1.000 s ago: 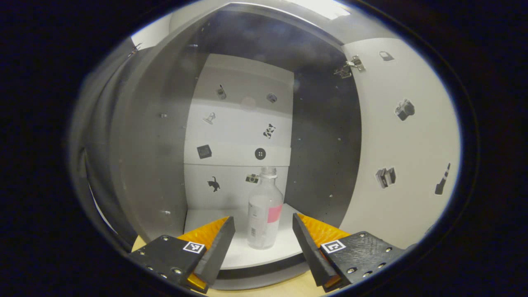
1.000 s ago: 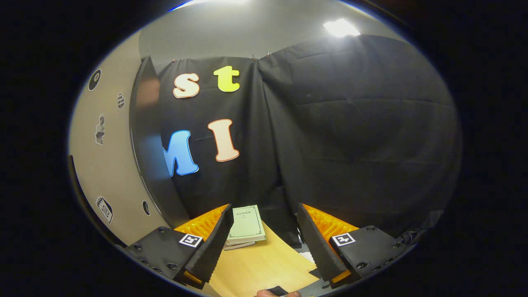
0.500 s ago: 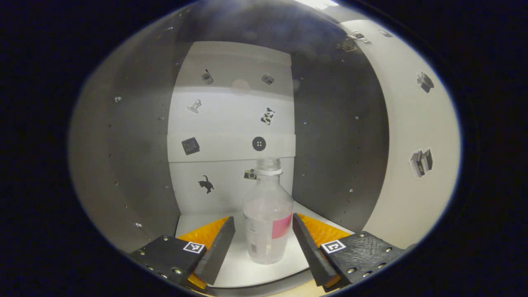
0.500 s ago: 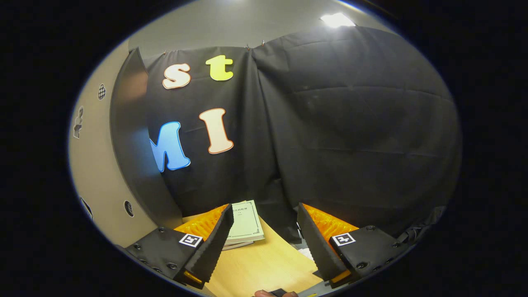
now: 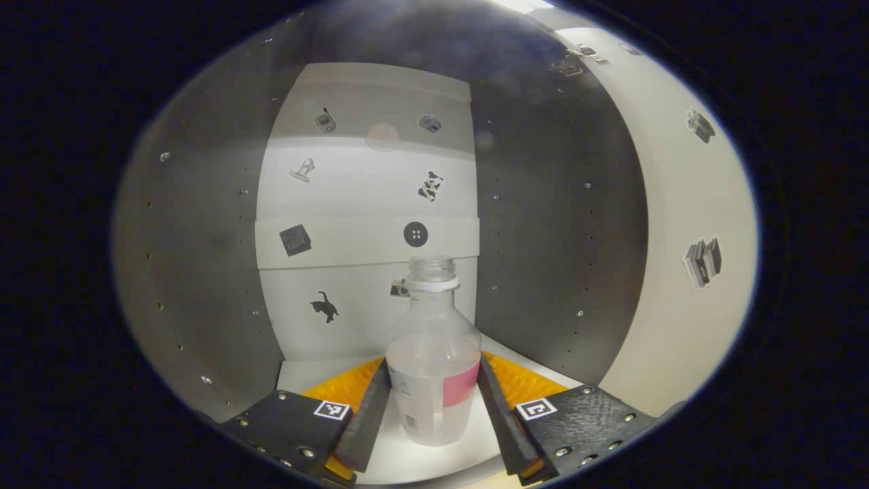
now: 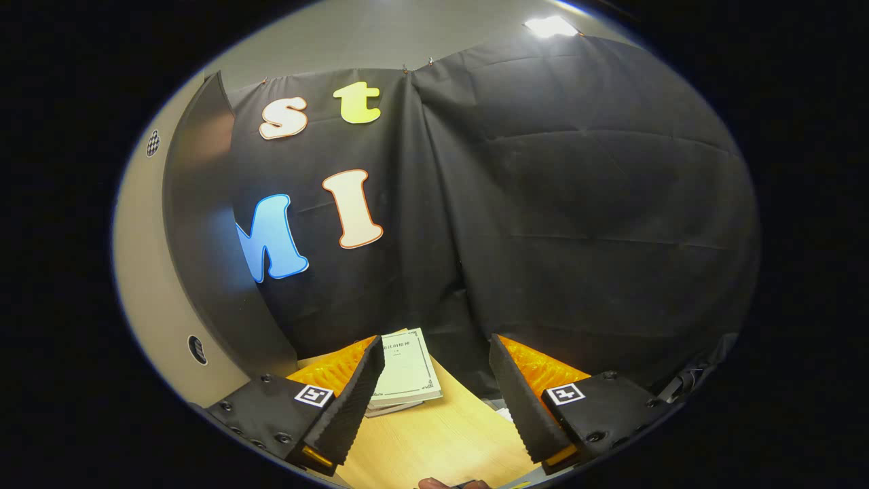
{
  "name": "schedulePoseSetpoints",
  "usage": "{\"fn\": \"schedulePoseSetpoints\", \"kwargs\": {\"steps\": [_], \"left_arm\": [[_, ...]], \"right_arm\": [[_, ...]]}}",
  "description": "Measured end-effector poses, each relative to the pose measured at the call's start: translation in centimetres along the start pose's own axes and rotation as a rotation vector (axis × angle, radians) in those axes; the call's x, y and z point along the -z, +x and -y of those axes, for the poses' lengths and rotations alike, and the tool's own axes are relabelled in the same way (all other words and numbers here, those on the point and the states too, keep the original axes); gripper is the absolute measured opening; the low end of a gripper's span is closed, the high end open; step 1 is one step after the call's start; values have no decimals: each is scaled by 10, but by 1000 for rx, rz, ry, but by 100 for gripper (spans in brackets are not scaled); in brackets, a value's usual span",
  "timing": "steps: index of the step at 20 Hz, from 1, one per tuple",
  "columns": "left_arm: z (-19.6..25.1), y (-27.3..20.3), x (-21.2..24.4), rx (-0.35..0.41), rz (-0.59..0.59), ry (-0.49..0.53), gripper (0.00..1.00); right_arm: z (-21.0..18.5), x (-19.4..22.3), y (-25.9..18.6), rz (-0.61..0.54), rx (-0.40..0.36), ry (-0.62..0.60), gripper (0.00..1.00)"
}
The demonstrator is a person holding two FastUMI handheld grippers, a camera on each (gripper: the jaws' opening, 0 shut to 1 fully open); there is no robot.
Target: Open the cabinet door with the right hand, grasp the bottle in the cabinet with the left hand and place it on the coaster, then close the cabinet door with the right hand.
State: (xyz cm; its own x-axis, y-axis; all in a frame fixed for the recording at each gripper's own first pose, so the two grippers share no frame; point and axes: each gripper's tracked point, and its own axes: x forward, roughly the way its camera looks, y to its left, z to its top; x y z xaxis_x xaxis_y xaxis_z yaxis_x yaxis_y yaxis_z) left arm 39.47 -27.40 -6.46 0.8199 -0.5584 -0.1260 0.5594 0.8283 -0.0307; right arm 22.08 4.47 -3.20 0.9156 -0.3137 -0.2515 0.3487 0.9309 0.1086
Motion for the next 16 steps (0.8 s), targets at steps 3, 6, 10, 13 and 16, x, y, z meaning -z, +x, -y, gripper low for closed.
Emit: {"fn": "schedulePoseSetpoints", "kwargs": {"steps": [3, 6, 10, 13, 16], "left_arm": [[4, -7, -5, 21, 11, -18, 74], [8, -29, -16, 34, 33, 1, 75], [16, -69, -31, 41, 64, 17, 72], [16, -107, -38, 30, 92, 33, 73], [7, -146, -38, 17, 107, 49, 72]], "right_arm": [[-1, 4, -1, -5, -1, -3, 98], [-3, 6, -3, -8, -4, 9, 98], [-6, 5, -13, -1, -19, 35, 98], [-9, 7, -24, 3, -27, 6, 98], [-10, 10, -35, 0, -19, -15, 98]]}}
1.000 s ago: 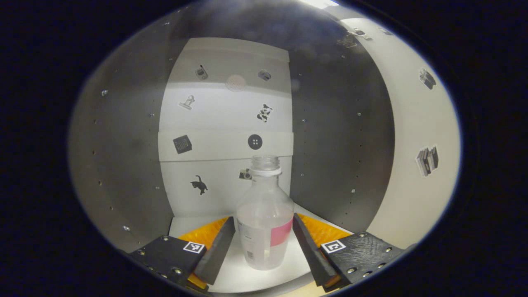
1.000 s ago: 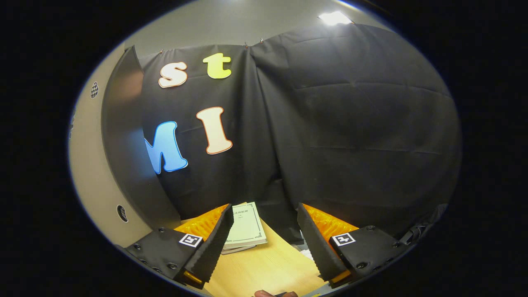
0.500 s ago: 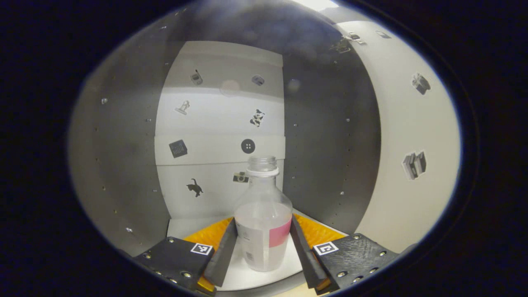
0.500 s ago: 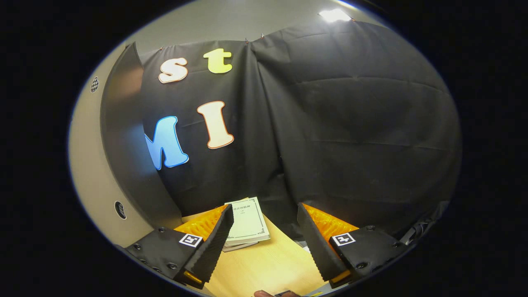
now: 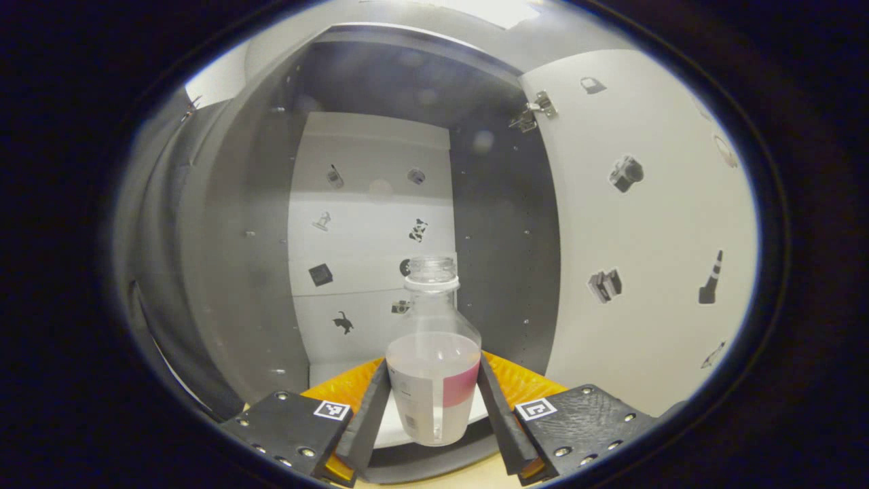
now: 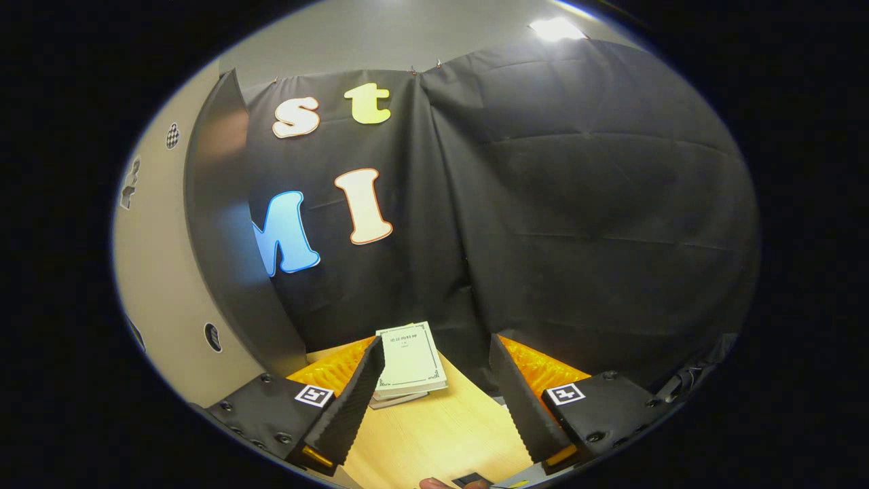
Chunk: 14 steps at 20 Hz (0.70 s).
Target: Open the cabinet door with the right hand, grasp the bottle in the cabinet with the left hand and place it on the coaster, then close the cabinet door with the right hand.
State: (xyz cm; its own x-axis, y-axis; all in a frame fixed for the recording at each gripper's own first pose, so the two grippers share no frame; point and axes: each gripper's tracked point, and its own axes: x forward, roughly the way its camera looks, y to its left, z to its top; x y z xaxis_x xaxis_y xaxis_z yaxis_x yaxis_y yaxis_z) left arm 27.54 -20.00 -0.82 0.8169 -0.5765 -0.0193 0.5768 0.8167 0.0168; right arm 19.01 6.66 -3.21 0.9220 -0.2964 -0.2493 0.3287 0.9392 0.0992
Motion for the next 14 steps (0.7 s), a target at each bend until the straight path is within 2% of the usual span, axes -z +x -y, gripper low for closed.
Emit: {"fn": "schedulePoseSetpoints", "kwargs": {"steps": [6, 10, 11, 13, 14], "left_arm": [[-39, -82, 23, -51, -8, 10, 72], [-76, -131, 48, -138, -8, 11, 72], [-86, -144, 59, -163, -29, 2, 75], [-100, -165, 74, -195, -42, -38, 72], [-108, -174, 81, -212, -34, -60, 72]], "right_arm": [[-9, -3, -18, 11, -7, 73, 98], [-13, -4, -31, 18, -4, 52, 98], [-14, -1, -35, 11, 0, 50, 98], [-20, -1, -43, 10, -5, 50, 98], [-23, 0, -47, 13, -9, 40, 92]]}}
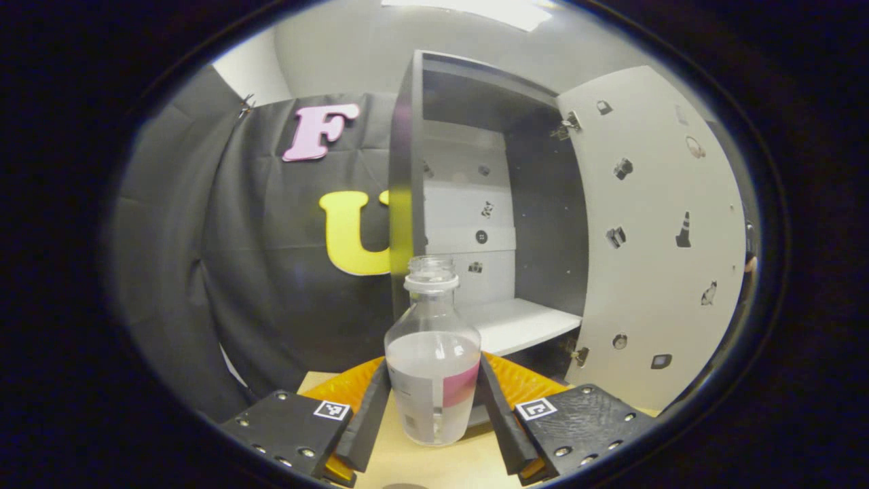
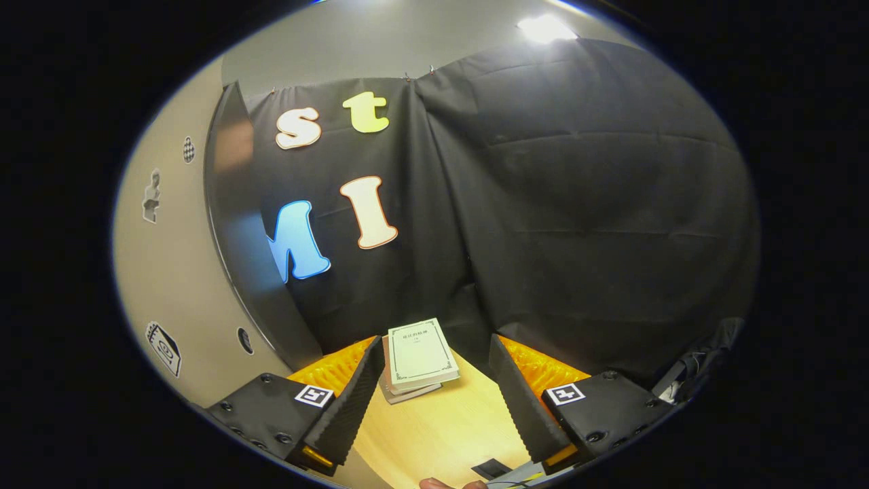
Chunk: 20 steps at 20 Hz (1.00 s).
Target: Open the cabinet door with the right hand, grasp the bottle in the cabinet with the left hand and place it on the coaster, then close the cabinet door with the right hand.
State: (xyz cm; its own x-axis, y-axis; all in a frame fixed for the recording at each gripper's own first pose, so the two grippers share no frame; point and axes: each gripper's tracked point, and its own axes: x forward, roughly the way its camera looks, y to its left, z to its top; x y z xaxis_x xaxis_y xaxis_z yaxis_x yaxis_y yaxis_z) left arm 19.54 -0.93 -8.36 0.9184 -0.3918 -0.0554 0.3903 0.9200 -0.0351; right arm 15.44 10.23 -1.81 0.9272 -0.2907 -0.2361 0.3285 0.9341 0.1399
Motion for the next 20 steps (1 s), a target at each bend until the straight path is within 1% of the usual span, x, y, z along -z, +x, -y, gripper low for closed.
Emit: {"fn": "schedulePoseSetpoints", "kwargs": {"steps": [1, 2, 3, 4, 5, 6, 7, 8, 12, 15, 16, 17, 18, 19, 20], "left_arm": [[-12, -8, 8, -20, 4, -11, 73], [-25, -14, 18, -46, 16, 0, 73], [-38, -18, 30, -77, 22, 26, 72], [-48, -22, 46, -97, 13, 56, 73], [-54, -26, 64, -104, 6, 81, 75], [-54, -28, 79, -98, -1, 88, 72], [-53, -31, 96, -88, -8, 87, 72], [-52, -33, 112, -83, -22, 80, 74], [-47, -39, 176, -77, -60, 67, 73], [-40, -42, 223, -90, -113, 66, 72], [-38, -42, 236, -95, -127, 72, 72], [-34, -43, 249, -103, -138, 75, 75], [-33, -42, 262, -112, -151, 73, 72], [-32, -43, 272, -119, -157, 68, 73], [-32, -43, 281, -125, -160, 62, 72]], "right_arm": [[0, 3, -3, -1, 2, -13, 92], [-2, 5, -7, -3, -2, -21, 92], [-6, 6, -10, -5, -12, -22, 98], [-8, 8, -15, -9, -19, -17, 98], [-10, 10, -18, -13, -25, -14, 93], [-11, 12, -22, -12, -26, -18, 92], [-10, 13, -23, -10, -21, -29, 92], [-8, 14, -26, -13, -10, -39, 98], [-3, 14, -37, -18, 12, -55, 98], [7, 14, -41, -20, 38, -117, 98], [9, 13, -42, -21, 46, -118, 98], [11, 14, -43, -24, 49, -106, 98], [11, 14, -45, -28, 47, -91, 93], [13, 17, -45, -36, 53, -80, 93], [15, 17, -47, -44, 60, -76, 98]]}}
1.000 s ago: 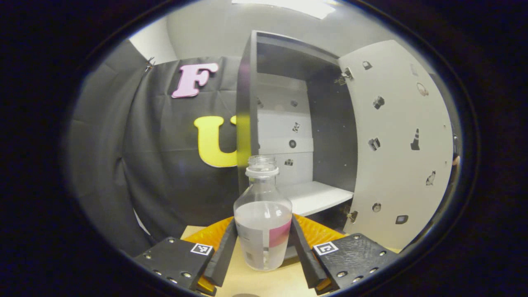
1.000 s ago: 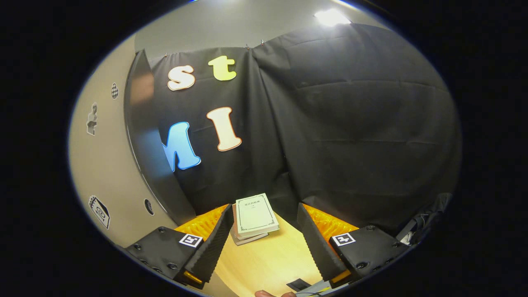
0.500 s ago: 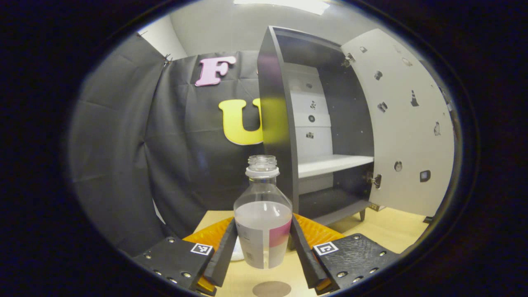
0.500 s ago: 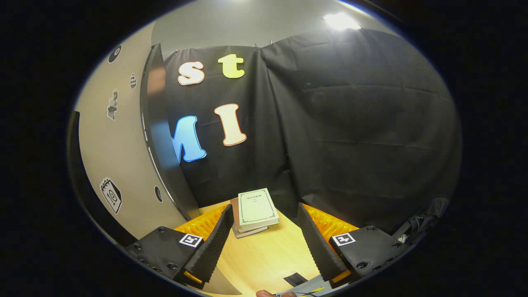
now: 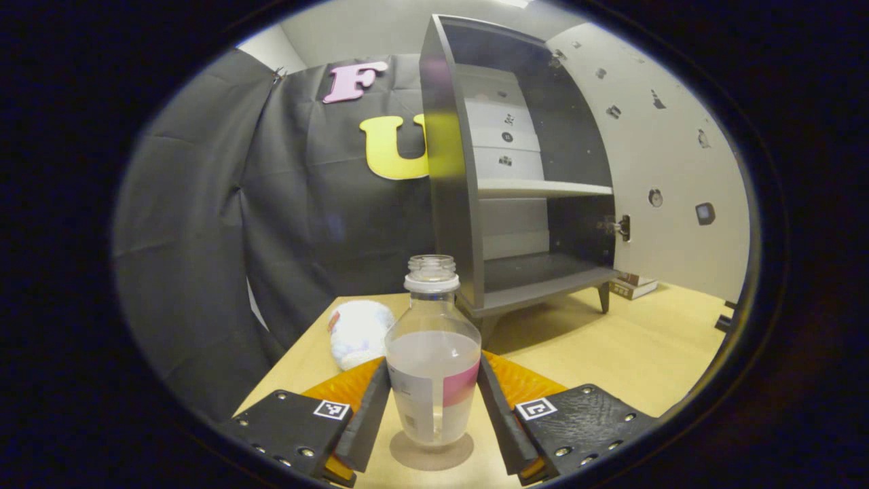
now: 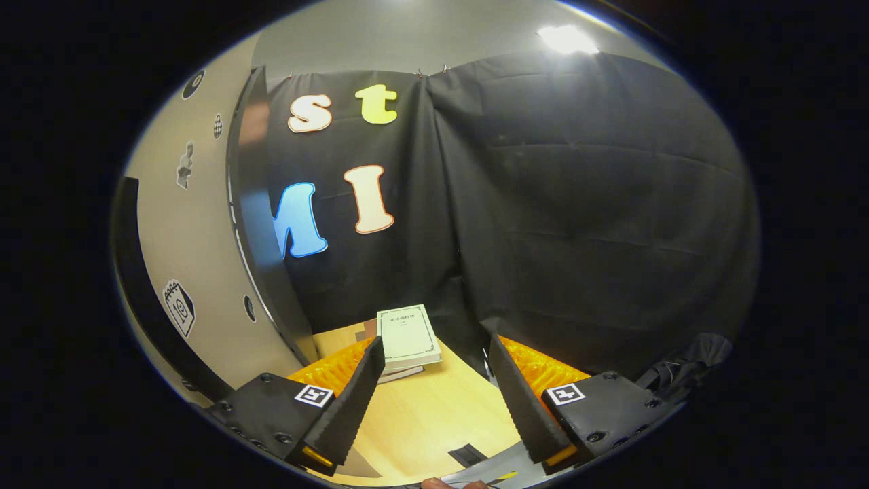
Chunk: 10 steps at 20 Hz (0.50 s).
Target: Open the cabinet door with the right hand, grasp the bottle in the cabinet with the left hand and place it on the coaster, then close the cabinet door with the right hand.
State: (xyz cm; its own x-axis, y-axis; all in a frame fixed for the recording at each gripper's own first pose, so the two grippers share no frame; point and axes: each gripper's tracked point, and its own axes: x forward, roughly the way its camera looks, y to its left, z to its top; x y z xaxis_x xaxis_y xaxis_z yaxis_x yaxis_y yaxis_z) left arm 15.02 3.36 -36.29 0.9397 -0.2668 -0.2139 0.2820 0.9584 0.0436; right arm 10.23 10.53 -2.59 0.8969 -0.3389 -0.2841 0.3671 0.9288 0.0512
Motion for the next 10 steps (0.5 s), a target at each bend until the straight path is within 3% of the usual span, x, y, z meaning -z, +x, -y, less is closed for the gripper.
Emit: {"fn": "schedulePoseSetpoints", "kwargs": {"steps": [10], "left_arm": [[-3, -14, 49, -58, -33, -33, 75]], "right_arm": [[20, 3, -21, -18, 70, -37, 98]]}}
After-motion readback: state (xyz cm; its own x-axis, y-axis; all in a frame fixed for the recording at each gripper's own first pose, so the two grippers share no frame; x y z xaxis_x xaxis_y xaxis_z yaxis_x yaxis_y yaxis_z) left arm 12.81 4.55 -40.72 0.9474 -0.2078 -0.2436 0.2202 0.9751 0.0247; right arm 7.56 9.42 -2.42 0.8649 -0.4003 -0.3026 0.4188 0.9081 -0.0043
